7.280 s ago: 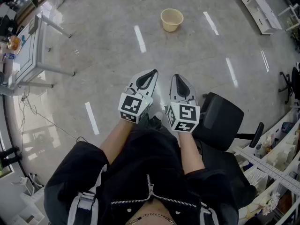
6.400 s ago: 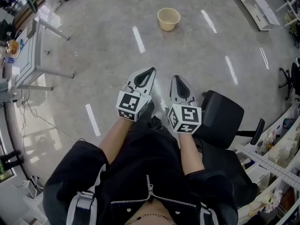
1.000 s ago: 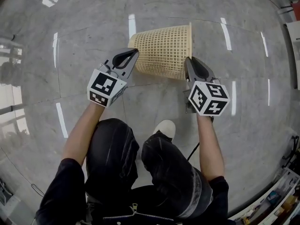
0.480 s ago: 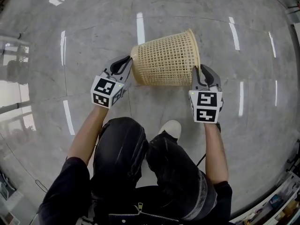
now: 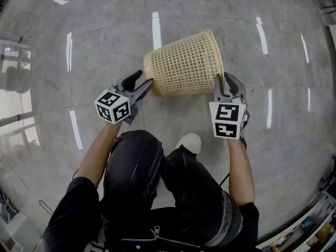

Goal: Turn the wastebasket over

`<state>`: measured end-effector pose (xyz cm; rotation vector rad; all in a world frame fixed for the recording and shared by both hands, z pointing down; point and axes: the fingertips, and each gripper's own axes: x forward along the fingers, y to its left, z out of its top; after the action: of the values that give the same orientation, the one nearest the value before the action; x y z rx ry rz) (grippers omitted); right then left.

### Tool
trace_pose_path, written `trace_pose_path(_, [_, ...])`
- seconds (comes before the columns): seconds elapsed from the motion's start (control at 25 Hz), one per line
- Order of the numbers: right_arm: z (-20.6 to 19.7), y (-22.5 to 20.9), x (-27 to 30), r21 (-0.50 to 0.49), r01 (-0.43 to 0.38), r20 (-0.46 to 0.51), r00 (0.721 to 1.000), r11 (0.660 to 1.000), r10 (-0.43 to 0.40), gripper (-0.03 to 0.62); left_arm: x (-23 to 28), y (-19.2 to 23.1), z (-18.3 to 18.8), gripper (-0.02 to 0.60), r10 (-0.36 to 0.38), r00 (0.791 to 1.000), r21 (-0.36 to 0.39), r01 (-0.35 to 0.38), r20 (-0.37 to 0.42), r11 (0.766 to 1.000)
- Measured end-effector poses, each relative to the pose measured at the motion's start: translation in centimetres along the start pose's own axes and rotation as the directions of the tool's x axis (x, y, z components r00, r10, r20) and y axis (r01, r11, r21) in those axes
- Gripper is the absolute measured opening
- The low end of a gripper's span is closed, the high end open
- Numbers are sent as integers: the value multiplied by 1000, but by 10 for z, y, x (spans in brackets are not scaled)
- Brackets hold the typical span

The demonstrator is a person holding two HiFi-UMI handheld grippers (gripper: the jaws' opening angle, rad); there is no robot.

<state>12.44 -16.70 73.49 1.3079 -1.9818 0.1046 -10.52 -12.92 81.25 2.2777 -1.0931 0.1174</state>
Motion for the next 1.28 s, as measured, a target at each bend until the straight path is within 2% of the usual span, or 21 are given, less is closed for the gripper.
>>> trace_pose_path(0.08, [-5, -3, -1, 5, 4, -5, 1000, 1000, -4, 66, 3, -8, -8, 225, -68, 998, -66, 68, 6, 995])
trace_pose_path(0.16, [-6, -5, -3, -15, 9, 1, 1000, 1000, -9, 66, 6, -18, -11, 227, -120, 993, -89, 121, 22, 989])
trace_pose_path(0.24, [-4, -6, -2, -37, 15, 14, 1000, 999, -15, 66, 7, -23, -10, 265, -123, 992, -40, 124, 30, 991])
trace_pose_path(0.4, [-12, -13, -3, 27, 29, 25, 999, 999, -30, 66, 10, -31, 3, 264, -101, 995, 117, 97, 27, 988])
trace_pose_path(0.56, [-16, -11, 3, 78, 14, 33, 999, 997, -16, 67, 6, -29, 44, 264, -89, 992, 185, 71, 89, 980])
trace_pose_path(0.8, [-23, 6, 27, 154, -32, 0, 999, 987, 32, 63, -5, -41, 121, 261, -99, 980, 322, 38, 173, 946])
trace_pose_path(0.92, [-31, 11, 40, 202, -35, -43, 998, 979, 44, 67, -2, -57, 145, 255, -120, 974, 350, 46, 194, 936])
trace_pose_path(1.04, [-41, 5, 49, 226, -14, -74, 997, 974, 31, 72, 10, -71, 154, 252, -127, 974, 406, 41, 187, 913])
trace_pose_path(1.2, [-56, -6, 52, 215, -2, -114, 993, 977, 27, 77, 25, -84, 158, 202, -150, 967, 344, 72, 206, 936])
trace_pose_path(1.28, [-60, -10, 51, 183, 5, -126, 992, 983, 19, 86, 35, -90, 160, 189, -151, 966, 339, 72, 210, 938])
